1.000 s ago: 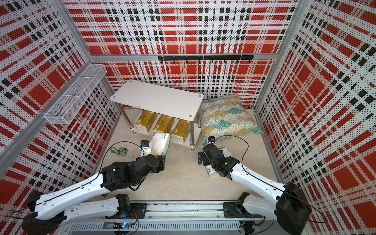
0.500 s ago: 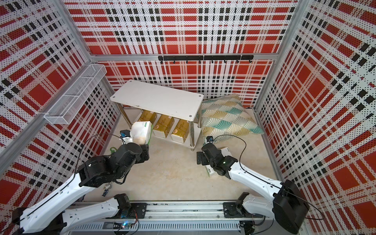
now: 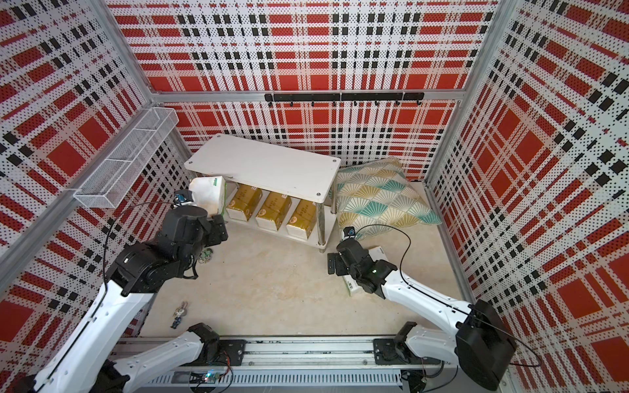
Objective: Place the tissue boxes on the shelf by color
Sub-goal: Place a box of tissues on the shelf.
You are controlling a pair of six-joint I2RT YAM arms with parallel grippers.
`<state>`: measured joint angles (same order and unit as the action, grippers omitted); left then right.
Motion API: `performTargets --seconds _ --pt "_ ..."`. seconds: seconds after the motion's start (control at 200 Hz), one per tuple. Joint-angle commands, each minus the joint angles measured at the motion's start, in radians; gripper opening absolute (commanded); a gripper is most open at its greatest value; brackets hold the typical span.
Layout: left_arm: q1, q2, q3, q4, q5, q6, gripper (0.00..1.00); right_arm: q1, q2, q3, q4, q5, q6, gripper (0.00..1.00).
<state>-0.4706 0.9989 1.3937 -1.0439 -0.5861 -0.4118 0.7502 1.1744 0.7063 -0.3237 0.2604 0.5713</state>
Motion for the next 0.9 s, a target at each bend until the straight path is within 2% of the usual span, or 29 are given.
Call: performTargets --seconds 0.0,0.145,0.19,0.551,0.706,0.897 --pt "0.083 0.027 0.061 0.117 0.126 0.156 0.81 -0.005 0.013 0.025 0.024 -0.018 -0.007 1.0" --pt "0.215 0.091 0.123 0.146 0.275 0.267 0.82 -0.004 0.017 0.027 0.031 -0.03 -0.01 1.0" --pt "0.283 0.113 0.14 0.154 0.31 0.291 0.82 -0.004 0.02 0.028 0.032 -0.031 -0.01 1.0" --pt "0.371 0.35 0.391 0.179 0.5 0.374 0.81 -0.004 0.069 0.056 0.05 -0.077 -0.037 1.0" --pt "0.448 0.433 0.481 0.171 0.603 0.399 0.82 -0.005 0.074 0.068 0.039 -0.077 -0.058 1.0" --pt "0.472 0.512 0.514 0.171 0.622 0.437 0.81 -0.005 0.095 0.093 0.015 -0.086 -0.082 1.0"
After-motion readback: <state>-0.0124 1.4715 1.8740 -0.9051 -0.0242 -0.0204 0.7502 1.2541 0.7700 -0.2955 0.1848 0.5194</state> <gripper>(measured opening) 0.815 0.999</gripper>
